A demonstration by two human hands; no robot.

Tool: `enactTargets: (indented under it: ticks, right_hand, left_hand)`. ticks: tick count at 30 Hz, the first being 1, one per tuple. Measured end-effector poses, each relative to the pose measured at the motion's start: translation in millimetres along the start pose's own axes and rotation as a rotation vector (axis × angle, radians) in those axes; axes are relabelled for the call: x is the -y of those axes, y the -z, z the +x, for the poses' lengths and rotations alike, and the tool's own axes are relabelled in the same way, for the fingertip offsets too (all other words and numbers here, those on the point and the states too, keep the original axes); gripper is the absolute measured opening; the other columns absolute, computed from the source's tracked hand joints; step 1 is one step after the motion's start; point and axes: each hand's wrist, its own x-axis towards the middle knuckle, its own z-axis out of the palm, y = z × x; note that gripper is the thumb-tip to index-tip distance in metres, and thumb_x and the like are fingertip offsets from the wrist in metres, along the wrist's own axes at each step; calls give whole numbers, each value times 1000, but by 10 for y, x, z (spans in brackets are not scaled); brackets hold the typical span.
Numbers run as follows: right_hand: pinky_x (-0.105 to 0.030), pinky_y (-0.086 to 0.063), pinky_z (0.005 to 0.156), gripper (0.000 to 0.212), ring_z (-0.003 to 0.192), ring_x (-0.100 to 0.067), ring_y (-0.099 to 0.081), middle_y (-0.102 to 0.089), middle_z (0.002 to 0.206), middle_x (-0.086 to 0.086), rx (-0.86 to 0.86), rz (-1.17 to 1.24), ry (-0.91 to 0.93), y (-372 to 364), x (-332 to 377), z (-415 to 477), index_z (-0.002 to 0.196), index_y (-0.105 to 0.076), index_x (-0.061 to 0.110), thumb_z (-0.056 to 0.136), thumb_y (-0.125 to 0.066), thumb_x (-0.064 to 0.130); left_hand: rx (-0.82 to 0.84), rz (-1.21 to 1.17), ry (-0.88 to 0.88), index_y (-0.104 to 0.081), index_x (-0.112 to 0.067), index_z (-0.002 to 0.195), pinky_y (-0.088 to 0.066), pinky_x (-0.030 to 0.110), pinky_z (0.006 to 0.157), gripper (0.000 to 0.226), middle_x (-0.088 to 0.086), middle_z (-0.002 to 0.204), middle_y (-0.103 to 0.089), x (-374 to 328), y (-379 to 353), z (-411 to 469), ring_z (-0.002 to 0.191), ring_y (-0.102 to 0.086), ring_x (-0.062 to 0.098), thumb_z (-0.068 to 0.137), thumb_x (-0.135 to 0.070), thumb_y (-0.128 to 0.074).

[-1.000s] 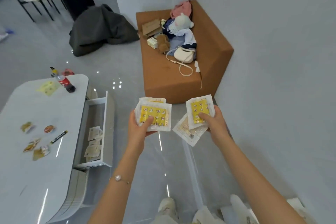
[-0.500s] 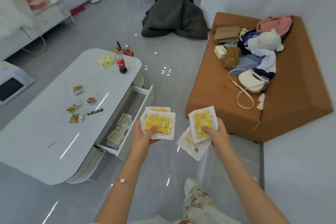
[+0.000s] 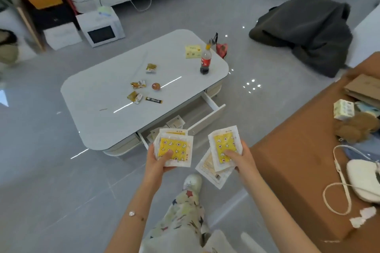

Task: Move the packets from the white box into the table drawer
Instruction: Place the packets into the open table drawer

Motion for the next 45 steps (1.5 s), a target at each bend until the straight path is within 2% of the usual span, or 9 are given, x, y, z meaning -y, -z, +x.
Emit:
enactTargets:
  ticks: [6, 14, 17, 22, 28, 31, 36, 41, 45]
  right_hand:
    - [-32, -58, 65, 39, 91, -23, -72, -73, 103, -4, 65, 33, -66, -277, 133, 1337, 113, -60, 23, 82, -68, 0]
    - [-34, -56, 64, 55, 88, -22, -72, -73, 102, -3, 50, 61, -258, -584, -164, 3446, 116, -60, 24, 64, -74, 11]
    - [-33, -55, 64, 58, 91, -23, -71, -72, 105, -4, 60, 48, -327, -714, -462, 4128, 121, -58, 19, 65, -72, 11]
    - [-35, -56, 67, 42, 88, -22, -72, -74, 98, 0, 91, -7, -420, -919, -1244, 5375, 114, -61, 22, 78, -65, 0]
    - [-34, -53, 64, 37, 85, -25, -69, -70, 99, -7, 103, -151, -510, -1112, -2234, 6576, 112, -58, 18, 81, -65, -1]
    - [-32, -52, 62, 37, 81, -24, -68, -69, 96, -6, 109, -243, -511, -1167, -2474, 6860, 109, -57, 19, 80, -67, -1]
    - [-25, -43, 61, 36, 81, -15, -61, -66, 108, -6, 85, -555, -392, -1204, -2468, 6893, 109, -56, 18, 79, -72, 5]
    - [-27, -39, 90, 63, 124, -20, -50, -50, 139, -1, 177, -819, -250, -1144, -1974, 6420, 137, -43, 19, 82, -71, 11]
    - [-34, -42, 96, 50, 122, -21, -52, -56, 133, 0, 329, -1104, -8, -1319, -1239, 5855, 134, -49, 21, 87, -65, 26]
  left_hand:
    - [-86, -114, 72, -46, -24, 133, -59, 42, 71, 54, 7, 116, -68, 124, 138, 1104, 101, -69, 28, 86, -7, -66]
    - [-274, -152, 297, -55, -31, 117, -59, 37, 65, 41, 6, 110, -71, 821, 375, 2852, 94, -72, 26, 85, -10, -69]
    - [-334, -160, 349, -54, -31, 119, -59, 35, 66, 42, 4, 109, -72, 1159, 463, 3389, 94, -72, 25, 86, -9, -68]
    - [-383, -200, 400, -48, -26, 127, -57, 47, 83, 44, 7, 116, -68, 1909, 649, 4344, 103, -69, 28, 90, -9, -64]
    - [-458, -175, 503, -54, -27, 114, -59, 41, 76, 36, 8, 113, -68, 2791, 850, 5174, 96, -70, 26, 88, -4, -65]
    - [-487, -148, 520, -50, -24, 123, -59, 32, 65, 44, 7, 114, -68, 3024, 881, 5339, 91, -71, 21, 87, -5, -67]
    - [-623, 85, 511, -32, -19, 146, -47, 50, 101, 72, 8, 143, -48, 3001, 781, 5339, 126, -52, 30, 86, -18, -72]
    - [-640, 442, 474, -32, -25, 146, -41, 41, 103, 64, 9, 150, -36, 2483, 500, 4952, 130, -45, 30, 91, -30, -63]
    - [-545, 623, 388, -36, -25, 145, -37, 40, 104, 56, 6, 150, -36, 1782, 189, 4531, 133, -41, 27, 94, -36, -57]
